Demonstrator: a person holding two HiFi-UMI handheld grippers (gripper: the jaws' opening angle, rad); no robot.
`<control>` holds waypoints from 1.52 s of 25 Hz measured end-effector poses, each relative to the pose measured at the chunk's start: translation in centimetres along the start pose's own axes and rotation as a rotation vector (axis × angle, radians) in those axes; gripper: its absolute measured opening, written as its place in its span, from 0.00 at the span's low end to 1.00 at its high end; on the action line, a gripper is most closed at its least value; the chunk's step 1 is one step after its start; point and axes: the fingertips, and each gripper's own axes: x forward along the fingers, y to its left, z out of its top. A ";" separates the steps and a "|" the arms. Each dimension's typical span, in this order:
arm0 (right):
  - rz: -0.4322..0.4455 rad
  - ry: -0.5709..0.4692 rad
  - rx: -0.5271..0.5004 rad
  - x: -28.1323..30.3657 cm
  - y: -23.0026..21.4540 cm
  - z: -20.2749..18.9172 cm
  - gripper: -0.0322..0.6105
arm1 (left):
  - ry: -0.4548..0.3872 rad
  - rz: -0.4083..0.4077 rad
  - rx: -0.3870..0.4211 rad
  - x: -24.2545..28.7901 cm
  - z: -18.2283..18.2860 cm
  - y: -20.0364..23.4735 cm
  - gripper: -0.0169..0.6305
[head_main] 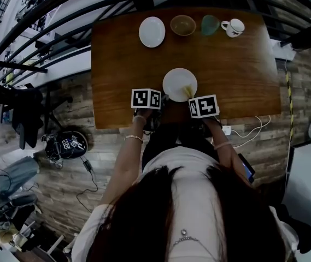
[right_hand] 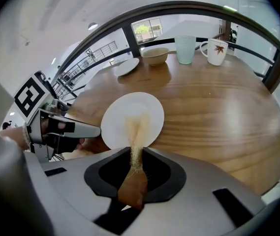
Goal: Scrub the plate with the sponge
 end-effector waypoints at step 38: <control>-0.064 -0.207 -0.082 -7.0 -6.0 -0.6 0.19 | -0.249 0.195 0.068 -3.8 -0.8 -4.8 0.14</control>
